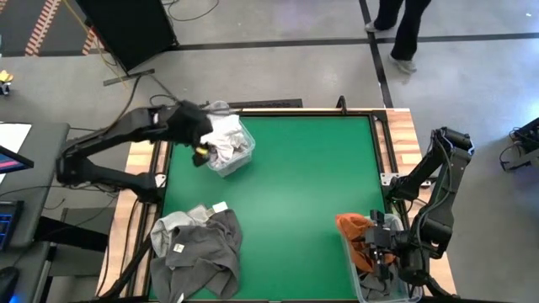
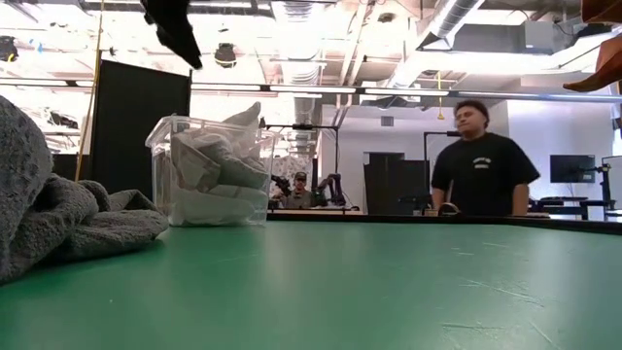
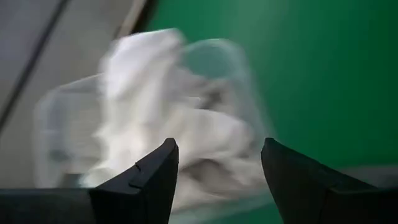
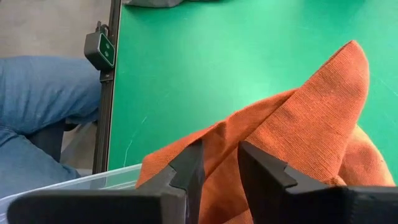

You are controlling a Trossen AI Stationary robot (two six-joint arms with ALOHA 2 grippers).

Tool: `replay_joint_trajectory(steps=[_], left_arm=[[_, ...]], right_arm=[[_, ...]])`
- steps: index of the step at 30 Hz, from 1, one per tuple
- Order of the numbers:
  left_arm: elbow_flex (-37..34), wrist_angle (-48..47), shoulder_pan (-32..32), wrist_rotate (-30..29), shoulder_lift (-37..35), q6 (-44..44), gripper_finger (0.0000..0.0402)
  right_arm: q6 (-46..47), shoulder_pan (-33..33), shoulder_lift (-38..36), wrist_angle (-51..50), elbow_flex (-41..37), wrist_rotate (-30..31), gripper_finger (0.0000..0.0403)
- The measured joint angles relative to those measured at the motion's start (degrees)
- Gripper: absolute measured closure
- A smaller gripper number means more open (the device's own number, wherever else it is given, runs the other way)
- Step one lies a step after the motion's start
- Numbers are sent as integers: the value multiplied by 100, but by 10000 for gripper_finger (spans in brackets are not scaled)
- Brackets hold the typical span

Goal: Sort towels by color in basket
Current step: Put the gray towel into the bottom transparent bin

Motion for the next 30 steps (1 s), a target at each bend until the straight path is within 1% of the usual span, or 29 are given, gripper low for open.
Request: replay_joint_trajectory(steps=[3, 5, 8, 11, 16, 22, 26, 30], left_arm=[[0, -220, -606, 373, -201, -383, 181], [0, -364, -1073, 499, -257, -694, 181], [-3, -499, -1841, 526, -258, -1108, 182], [-172, -361, -2567, 531, -224, -1454, 184], [-508, -234, -3544, 474, 57, -1980, 190], [-955, 523, -4431, 423, 602, -2335, 195], [-1021, 945, -4897, 197, 1135, -2313, 196], [-1021, 1296, -5177, 64, 1643, -2245, 196]], right_arm=[[1, 0, 0, 0, 0, 5, 275], [1, 0, 0, 11, 0, 13, 275], [1, 0, 0, 79, 0, 15, 275], [1, 0, 0, 157, 0, 13, 275], [-5, 0, 0, 239, 0, 13, 275], [-16, 0, 0, 295, 0, 13, 275], [-102, 0, 0, 301, 0, 13, 275], [-152, 0, 0, 321, 0, 11, 275]])
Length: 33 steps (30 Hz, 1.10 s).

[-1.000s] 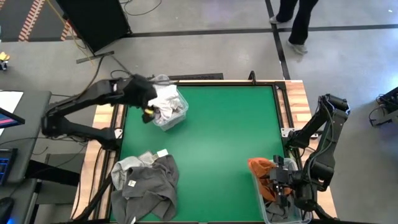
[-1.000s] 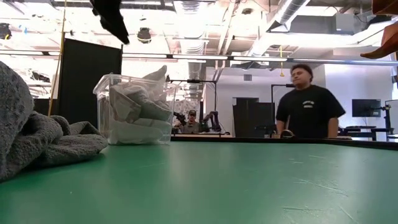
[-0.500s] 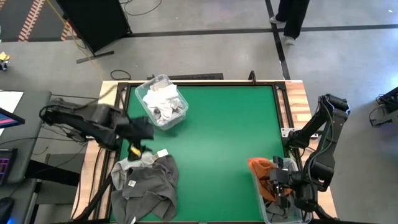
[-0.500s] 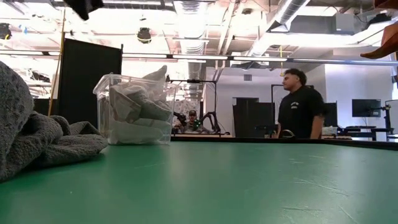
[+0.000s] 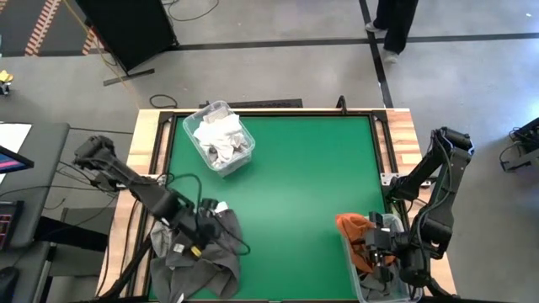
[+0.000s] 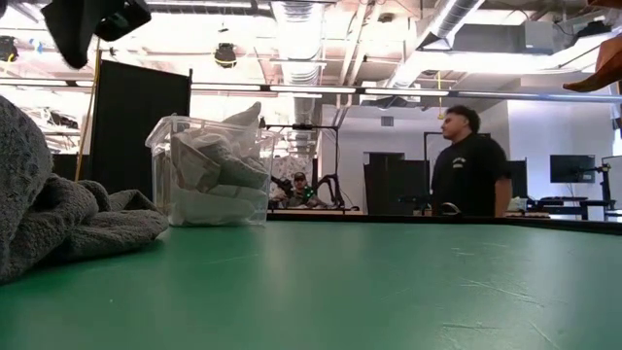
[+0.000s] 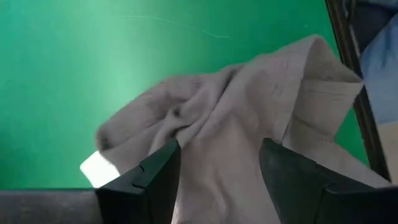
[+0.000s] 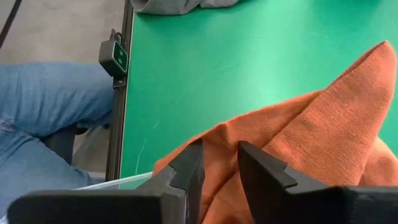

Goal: Sort towels by color in basket
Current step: Put the gray towel into the bottom transparent bin

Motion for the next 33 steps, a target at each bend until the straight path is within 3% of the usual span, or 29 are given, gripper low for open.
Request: replay_joint_trajectory(steps=[6, 14, 23, 28, 33], left_arm=[[124, -3, -201, -84, 509, 20, 196], [173, 2, -701, -603, 565, -427, 193], [133, 385, -1291, -1020, 569, -1077, 153], [-227, 1222, -1329, -1024, 578, -913, 141], [-658, 1267, -1329, -1028, 578, -951, 140]], right_arm=[[-144, 0, 0, 90, 0, -2, 275], [-306, 0, 6, 260, 0, 72, 270], [-711, -73, 9, 348, 0, 404, 210], [-888, -151, 11, 407, 0, 409, 171], [-1025, -151, 11, 531, 0, 409, 159]])
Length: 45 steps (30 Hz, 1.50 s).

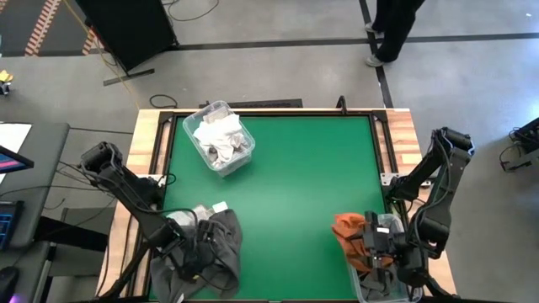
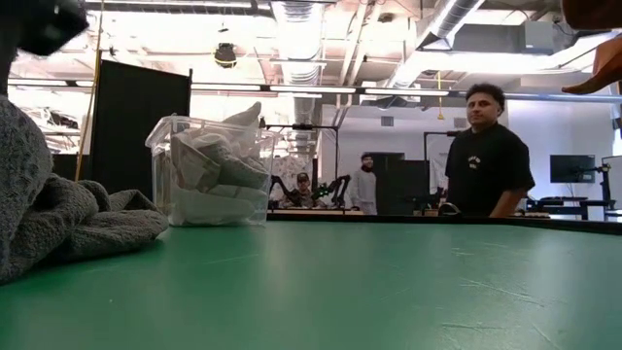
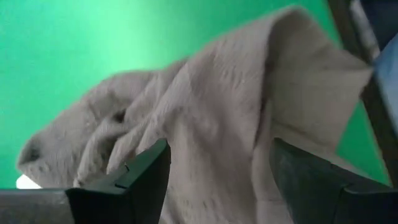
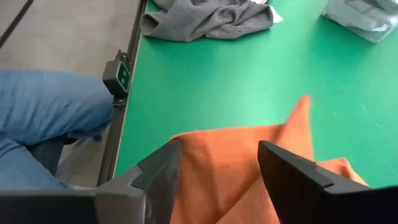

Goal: Sort towels by color in basket
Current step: Put the gray towel into the bottom transparent bin

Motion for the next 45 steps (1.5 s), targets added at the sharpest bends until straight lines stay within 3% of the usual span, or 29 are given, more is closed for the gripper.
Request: replay_joint_trajectory(steps=[10, 17, 21, 24, 28, 30, 36, 45], left_arm=[[-676, 982, 85, -1, 322, -26, 140], [-593, 1658, 389, 197, 1235, 334, 141], [-331, 1697, 629, 274, 1669, 444, 170], [-62, 1692, 789, 275, 1847, 1010, 231], [237, 1707, 1057, 212, 1892, 1901, 349], [397, 1648, 1193, 164, 1913, 2321, 381], [1208, 1229, 1541, -218, 1908, 3382, 383], [3374, -479, 1764, -1432, 1894, 4800, 387]], right_arm=[[-291, 19, 2, 260, 0, 0, 158], [-1021, -123, -9, 776, 0, 0, 158], [-1223, -238, -11, 927, 1, 0, 158], [-1269, -322, -11, 926, 1, -4, 158], [-1338, -420, -11, 937, 2, -10, 158], [-1361, -457, -13, 938, 2, -16, 158], [-1477, -539, -13, 949, 2, -24, 158], [-2284, -800, -13, 1365, 2, -31, 158]])
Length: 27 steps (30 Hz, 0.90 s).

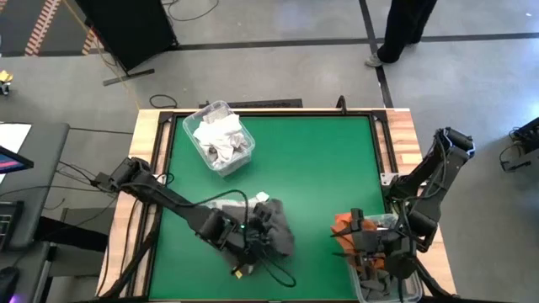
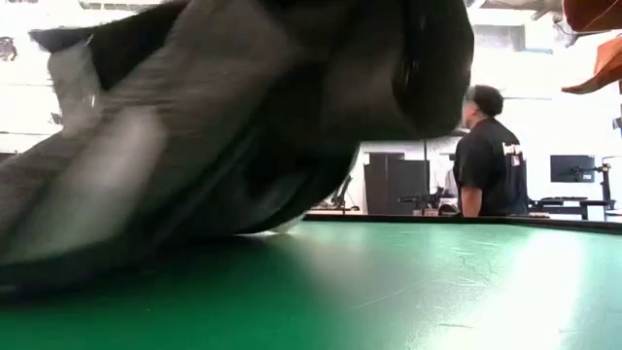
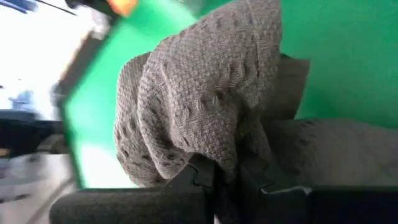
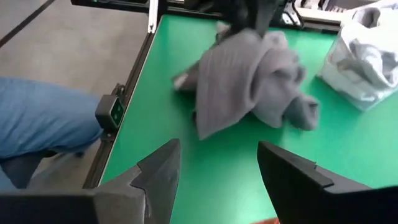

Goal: Sort towels by color in basket
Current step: Put the gray towel into the bottom transparent bin

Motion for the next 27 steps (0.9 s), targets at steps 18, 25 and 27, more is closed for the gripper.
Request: replay_joint_trajectory(steps=[18, 25, 27], left_arm=[[2490, -1137, 460, -1405, -18, 705, 385], [2452, -1716, 1034, -1135, -9, 274, 384], [2395, -1632, 1194, -1121, -10, 283, 384]], right_arm=[[-739, -484, 4, 229, 0, -2, 158], [-752, -483, 4, 255, -1, -1, 158], [-824, -515, 4, 254, 0, 2, 158]])
